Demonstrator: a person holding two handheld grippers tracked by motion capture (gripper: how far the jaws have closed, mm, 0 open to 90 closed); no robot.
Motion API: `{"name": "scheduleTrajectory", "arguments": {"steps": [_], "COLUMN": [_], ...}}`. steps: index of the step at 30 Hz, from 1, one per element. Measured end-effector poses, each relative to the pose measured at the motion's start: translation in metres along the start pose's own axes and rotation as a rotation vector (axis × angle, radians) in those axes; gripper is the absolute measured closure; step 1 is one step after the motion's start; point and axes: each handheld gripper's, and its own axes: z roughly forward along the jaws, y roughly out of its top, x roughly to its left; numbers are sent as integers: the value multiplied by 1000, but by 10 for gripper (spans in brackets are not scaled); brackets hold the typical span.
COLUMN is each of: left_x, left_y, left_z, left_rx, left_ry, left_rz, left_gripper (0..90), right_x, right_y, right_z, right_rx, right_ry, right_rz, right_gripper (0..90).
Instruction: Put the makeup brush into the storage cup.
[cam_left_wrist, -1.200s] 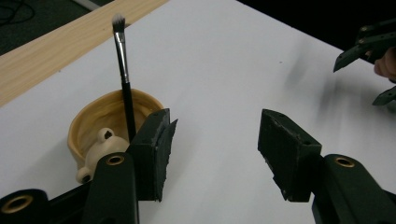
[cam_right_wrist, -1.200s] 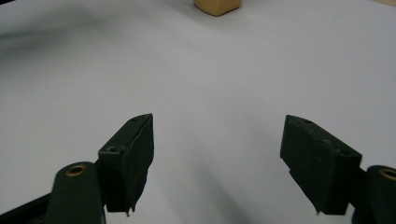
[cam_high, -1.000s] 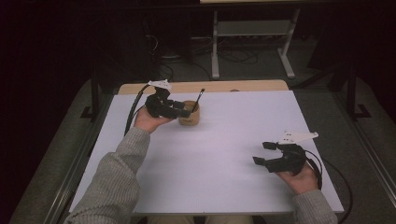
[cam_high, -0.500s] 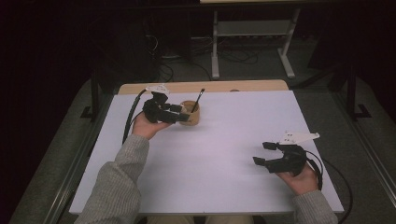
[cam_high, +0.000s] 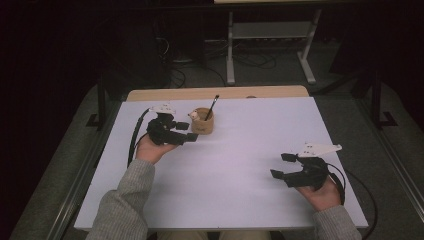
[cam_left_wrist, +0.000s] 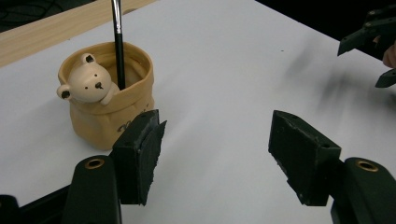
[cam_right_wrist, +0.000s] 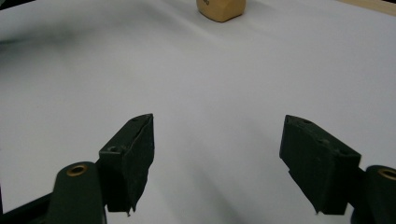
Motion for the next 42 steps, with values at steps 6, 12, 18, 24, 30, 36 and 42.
{"name": "scheduleTrajectory", "arguments": {"steps": [6,12,18,24,30,36,42], "left_x": [-7,-13,-16,-15,-17,-18,-20], "left_y": [-6,-16,-25,-37,-48,-57,-65], "left_z": [-7,-12,-20,-30,-33,-35,-40], "left_rx": [8,14,8,11,1,11,-13], "left_ry": [11,22,28,36,33,48,55], "left_rz": [15,20,19,9,-10,-8,-15], "left_gripper": [314,294,286,287,280,269,256], "right_x": [1,1,0,0,0,0,0], "right_y": [0,-1,-2,-3,-5,-5,-5], "right_z": [1,2,3,4,3,4,3], "right_rx": [0,1,2,-3,-6,2,2], "right_ry": [-1,-2,-4,-9,-10,-15,-14], "right_rz": [1,4,9,16,20,15,17], "right_gripper": [249,248,247,246,246,246,246]}}
